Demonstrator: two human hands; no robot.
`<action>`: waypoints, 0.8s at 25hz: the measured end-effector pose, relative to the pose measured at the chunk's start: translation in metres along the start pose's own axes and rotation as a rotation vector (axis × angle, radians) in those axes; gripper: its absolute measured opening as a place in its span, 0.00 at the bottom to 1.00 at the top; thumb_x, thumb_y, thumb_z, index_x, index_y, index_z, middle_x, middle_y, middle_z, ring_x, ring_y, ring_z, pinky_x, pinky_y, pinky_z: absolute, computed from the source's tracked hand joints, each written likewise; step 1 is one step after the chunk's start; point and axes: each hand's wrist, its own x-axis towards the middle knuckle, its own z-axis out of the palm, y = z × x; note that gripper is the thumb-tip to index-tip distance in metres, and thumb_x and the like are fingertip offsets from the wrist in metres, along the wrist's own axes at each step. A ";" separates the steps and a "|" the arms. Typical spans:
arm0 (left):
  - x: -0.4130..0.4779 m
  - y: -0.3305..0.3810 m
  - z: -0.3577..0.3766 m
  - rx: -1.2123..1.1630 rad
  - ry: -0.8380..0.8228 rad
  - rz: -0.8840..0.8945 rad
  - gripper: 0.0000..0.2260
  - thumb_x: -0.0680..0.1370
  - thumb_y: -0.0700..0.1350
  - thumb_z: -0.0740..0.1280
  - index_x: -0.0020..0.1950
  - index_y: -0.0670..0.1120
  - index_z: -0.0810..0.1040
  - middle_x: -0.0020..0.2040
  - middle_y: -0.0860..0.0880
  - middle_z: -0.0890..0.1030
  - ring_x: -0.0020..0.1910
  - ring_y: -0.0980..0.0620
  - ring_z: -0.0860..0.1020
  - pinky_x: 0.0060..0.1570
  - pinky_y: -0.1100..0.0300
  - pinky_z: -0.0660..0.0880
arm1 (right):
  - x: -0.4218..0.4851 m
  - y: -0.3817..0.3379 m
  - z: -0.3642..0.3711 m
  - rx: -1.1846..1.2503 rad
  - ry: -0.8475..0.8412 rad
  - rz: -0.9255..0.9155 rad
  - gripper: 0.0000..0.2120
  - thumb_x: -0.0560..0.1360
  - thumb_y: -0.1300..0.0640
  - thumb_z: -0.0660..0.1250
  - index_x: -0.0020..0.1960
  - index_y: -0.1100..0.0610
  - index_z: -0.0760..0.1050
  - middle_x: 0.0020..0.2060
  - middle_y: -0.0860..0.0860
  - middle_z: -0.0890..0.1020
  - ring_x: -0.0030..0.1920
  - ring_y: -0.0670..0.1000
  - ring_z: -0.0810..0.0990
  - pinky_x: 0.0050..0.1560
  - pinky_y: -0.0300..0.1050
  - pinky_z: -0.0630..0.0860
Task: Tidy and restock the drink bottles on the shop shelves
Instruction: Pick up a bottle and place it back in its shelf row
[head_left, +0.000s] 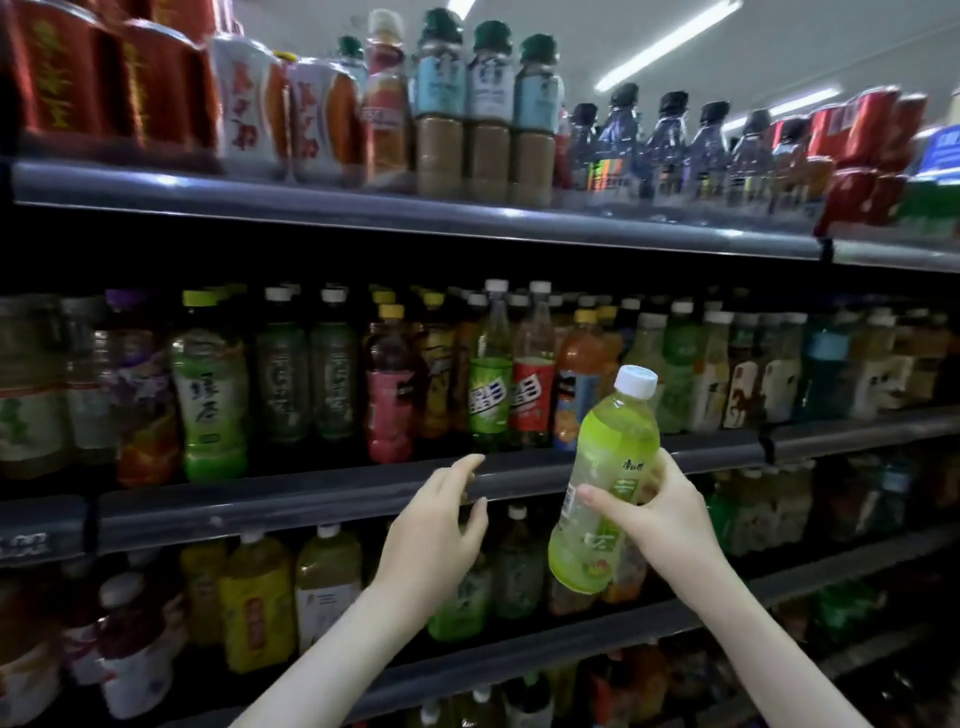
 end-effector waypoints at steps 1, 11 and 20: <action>0.006 0.013 0.011 0.001 0.001 -0.009 0.22 0.80 0.48 0.63 0.73 0.55 0.63 0.60 0.59 0.73 0.56 0.62 0.74 0.49 0.70 0.73 | 0.008 0.003 -0.016 0.000 -0.002 -0.005 0.20 0.64 0.55 0.79 0.51 0.47 0.75 0.42 0.42 0.84 0.43 0.38 0.81 0.41 0.36 0.74; 0.103 0.061 0.108 0.114 0.090 0.072 0.28 0.79 0.48 0.63 0.76 0.56 0.56 0.72 0.51 0.64 0.67 0.55 0.66 0.55 0.71 0.67 | 0.091 0.047 -0.102 0.019 0.091 -0.078 0.20 0.63 0.51 0.79 0.51 0.47 0.76 0.41 0.42 0.84 0.43 0.38 0.81 0.42 0.37 0.75; 0.209 0.125 0.230 0.079 0.111 0.298 0.27 0.77 0.41 0.67 0.74 0.49 0.64 0.70 0.39 0.67 0.70 0.42 0.66 0.63 0.51 0.70 | 0.188 0.074 -0.192 -0.123 0.187 -0.166 0.19 0.64 0.51 0.78 0.51 0.48 0.76 0.43 0.42 0.83 0.42 0.36 0.80 0.38 0.31 0.72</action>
